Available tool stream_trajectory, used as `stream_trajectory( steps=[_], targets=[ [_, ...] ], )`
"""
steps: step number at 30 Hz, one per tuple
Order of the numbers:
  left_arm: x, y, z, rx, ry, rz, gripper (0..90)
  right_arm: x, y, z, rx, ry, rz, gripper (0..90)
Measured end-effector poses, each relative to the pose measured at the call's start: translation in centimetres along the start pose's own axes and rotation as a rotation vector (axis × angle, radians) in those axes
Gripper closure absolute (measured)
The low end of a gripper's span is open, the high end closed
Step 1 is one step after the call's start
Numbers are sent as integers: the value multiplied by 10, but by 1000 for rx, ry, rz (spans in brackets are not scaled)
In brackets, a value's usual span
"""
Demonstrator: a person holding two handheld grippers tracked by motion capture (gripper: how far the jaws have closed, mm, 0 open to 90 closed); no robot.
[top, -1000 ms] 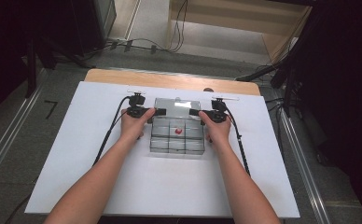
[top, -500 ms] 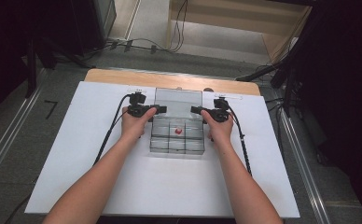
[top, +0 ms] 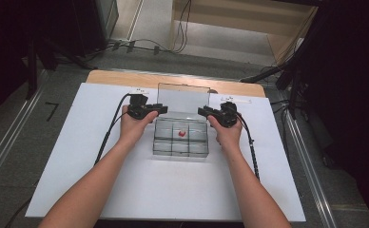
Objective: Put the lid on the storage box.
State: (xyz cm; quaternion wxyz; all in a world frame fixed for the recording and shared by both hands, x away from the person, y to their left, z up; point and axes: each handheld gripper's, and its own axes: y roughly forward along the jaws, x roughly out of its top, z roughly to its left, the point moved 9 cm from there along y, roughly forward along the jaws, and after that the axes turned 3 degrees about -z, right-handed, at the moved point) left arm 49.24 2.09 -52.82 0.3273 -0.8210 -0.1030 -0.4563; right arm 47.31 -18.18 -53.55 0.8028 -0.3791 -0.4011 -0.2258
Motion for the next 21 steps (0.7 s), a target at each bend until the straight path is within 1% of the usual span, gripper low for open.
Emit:
stream_trajectory(
  steps=[7,11,21],
  targets=[
    [1,-1,-1,6,12,-8,629,-1,-2,1,-5,-34,-1,613],
    [3,-1,-3,-5,13,-17,610,-1,-3,2,-13,-57,-1,611],
    [17,-7,-6,-15,35,-54,592,-2,-5,4,-22,-98,-9,614]
  ],
)
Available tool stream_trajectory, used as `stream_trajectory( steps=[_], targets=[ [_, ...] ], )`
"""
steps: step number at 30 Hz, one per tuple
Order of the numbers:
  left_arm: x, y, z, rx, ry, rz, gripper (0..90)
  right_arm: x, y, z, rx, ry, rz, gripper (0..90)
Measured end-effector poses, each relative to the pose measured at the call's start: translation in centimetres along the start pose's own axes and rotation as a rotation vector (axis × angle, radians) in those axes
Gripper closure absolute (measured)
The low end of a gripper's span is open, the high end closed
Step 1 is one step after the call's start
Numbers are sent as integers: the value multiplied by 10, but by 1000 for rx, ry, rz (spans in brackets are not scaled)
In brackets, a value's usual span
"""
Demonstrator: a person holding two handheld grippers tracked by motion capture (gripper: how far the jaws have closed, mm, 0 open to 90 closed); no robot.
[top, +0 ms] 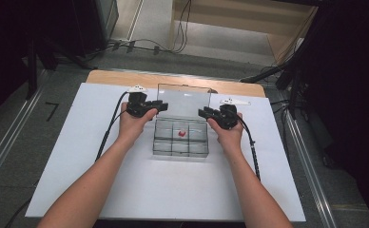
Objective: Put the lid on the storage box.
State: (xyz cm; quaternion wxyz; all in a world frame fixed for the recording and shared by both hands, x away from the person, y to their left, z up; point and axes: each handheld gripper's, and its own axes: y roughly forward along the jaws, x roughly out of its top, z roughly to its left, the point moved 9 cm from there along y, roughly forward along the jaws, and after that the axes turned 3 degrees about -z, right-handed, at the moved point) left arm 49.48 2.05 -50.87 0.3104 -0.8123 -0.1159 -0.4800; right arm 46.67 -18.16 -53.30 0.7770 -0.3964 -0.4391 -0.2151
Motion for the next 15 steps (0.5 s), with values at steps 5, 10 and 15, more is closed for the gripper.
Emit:
stream_trajectory(
  steps=[5,10,15],
  targets=[
    [13,-5,-3,-6,22,-22,588,-2,-1,1,-3,-26,4,614],
    [22,-10,-7,-21,35,-55,590,-2,-3,4,5,-45,9,593],
    [23,-14,-12,-42,61,-55,596,-2,-3,8,24,-64,14,512]
  ],
)
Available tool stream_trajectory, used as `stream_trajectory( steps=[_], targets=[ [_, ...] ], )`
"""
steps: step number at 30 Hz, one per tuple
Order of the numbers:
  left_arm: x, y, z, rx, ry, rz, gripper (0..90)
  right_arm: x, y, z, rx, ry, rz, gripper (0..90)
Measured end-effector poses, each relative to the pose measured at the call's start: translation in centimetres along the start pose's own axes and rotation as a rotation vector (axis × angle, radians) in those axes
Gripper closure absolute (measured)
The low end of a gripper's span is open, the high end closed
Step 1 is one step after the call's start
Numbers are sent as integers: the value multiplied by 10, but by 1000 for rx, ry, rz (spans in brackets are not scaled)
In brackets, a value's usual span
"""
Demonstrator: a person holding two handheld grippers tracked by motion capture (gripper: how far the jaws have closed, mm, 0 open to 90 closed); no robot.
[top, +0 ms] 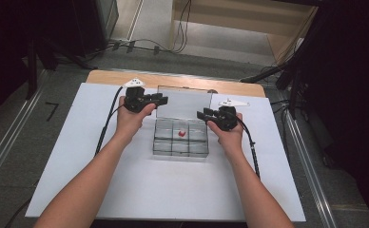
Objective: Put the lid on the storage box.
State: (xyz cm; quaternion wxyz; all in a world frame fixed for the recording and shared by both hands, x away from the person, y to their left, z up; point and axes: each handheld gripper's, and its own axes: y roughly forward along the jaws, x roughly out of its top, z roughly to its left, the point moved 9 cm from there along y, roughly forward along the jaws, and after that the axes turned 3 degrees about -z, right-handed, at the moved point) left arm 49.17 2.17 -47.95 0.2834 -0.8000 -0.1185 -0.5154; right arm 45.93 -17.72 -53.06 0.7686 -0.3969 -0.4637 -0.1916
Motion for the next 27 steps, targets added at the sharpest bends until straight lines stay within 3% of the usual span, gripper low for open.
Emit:
stream_trajectory(
  steps=[7,11,19,27],
  targets=[
    [-1,-6,-8,-33,26,-2,596,8,-6,-3,-7,15,-31,434],
    [-3,-9,-11,-46,27,-11,597,18,-15,-5,22,38,-69,430],
    [-5,-15,-18,-60,34,-13,595,39,-30,10,63,-13,-101,499],
    [-11,-21,-28,-80,53,5,506,36,-36,24,84,-39,-73,526]
  ],
)
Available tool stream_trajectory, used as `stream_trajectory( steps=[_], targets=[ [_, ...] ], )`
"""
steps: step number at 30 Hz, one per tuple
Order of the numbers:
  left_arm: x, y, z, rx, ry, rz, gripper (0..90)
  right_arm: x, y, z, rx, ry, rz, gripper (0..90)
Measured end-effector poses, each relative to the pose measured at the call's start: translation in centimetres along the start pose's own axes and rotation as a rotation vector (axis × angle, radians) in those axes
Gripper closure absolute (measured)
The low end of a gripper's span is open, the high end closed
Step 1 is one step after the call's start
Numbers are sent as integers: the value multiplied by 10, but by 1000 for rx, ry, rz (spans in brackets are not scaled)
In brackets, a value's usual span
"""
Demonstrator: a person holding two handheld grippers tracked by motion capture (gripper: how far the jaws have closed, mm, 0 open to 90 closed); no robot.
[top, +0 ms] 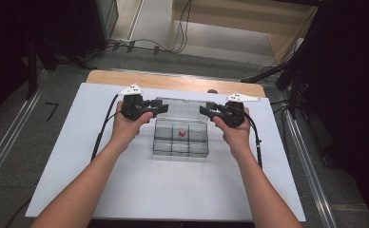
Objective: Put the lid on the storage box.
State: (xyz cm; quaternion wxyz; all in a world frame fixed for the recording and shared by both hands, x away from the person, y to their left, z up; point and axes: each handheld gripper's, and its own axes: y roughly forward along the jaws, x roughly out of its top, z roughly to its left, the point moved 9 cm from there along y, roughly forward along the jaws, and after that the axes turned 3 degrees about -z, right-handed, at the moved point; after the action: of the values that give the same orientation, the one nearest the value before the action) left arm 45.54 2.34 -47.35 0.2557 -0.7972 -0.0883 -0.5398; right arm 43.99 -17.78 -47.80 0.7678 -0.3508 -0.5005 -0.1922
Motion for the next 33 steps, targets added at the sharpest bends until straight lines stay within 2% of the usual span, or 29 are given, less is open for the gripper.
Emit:
stream_trajectory(
  steps=[5,11,19,24,28,33],
  targets=[
    [-2,-7,-10,-14,21,12,390,-3,-4,7,5,-17,7,522],
    [1,-20,-14,-22,15,-12,386,-7,-8,11,10,-30,10,517],
    [13,-41,-26,-47,9,-47,378,-14,-12,16,18,-26,-8,495],
    [19,-51,-30,-60,7,-60,426,-18,-14,19,15,-33,-9,480],
    [22,-56,-30,-66,-12,-77,500,-22,-15,22,8,-43,-9,466],
    [19,-58,-29,-82,-31,-74,575,-29,-18,26,3,-62,-3,443]
  ],
)
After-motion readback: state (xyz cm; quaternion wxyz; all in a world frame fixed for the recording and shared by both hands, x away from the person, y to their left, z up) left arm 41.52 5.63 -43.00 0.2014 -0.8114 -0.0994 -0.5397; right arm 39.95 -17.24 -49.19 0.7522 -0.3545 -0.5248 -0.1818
